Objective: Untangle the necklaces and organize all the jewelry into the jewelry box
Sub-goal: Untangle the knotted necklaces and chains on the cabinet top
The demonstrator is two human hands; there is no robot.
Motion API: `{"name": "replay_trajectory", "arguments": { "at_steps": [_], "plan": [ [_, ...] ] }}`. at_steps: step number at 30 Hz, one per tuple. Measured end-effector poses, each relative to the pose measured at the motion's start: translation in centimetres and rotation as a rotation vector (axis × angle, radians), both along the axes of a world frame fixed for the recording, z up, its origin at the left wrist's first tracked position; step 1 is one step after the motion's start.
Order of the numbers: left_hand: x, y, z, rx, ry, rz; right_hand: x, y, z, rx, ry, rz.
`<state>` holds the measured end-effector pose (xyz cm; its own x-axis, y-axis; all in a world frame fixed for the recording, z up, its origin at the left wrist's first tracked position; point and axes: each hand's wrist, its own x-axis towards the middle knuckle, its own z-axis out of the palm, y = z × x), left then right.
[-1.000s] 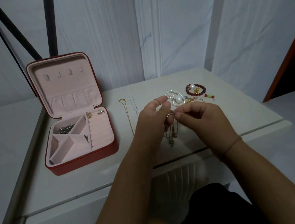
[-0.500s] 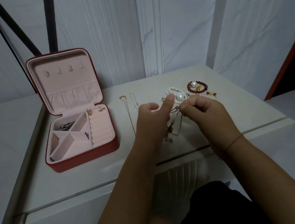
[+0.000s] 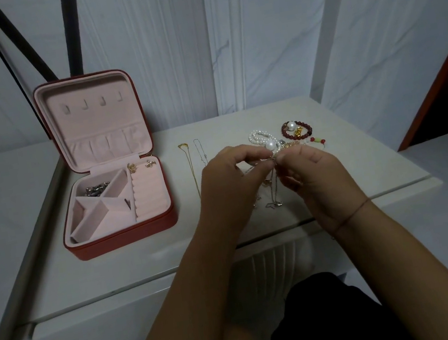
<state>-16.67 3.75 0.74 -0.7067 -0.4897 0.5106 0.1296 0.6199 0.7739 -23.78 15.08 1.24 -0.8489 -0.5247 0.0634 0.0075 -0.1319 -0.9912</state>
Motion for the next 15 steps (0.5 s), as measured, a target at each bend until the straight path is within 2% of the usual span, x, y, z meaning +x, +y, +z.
{"name": "replay_trajectory", "arguments": {
  "at_steps": [4, 9, 15],
  "plan": [
    [0.05, -0.01, 0.15, -0.034, 0.016, 0.013, -0.1, -0.02, -0.03, 0.007, -0.041, 0.018],
    [0.4, 0.31, 0.64, 0.306, -0.041, -0.052, 0.01, -0.22, 0.05, 0.038, -0.069, 0.041],
    [0.45, 0.83, 0.44, 0.454, -0.068, -0.021, 0.23, -0.4, 0.14, 0.02, -0.114, 0.111]
  ]
}}
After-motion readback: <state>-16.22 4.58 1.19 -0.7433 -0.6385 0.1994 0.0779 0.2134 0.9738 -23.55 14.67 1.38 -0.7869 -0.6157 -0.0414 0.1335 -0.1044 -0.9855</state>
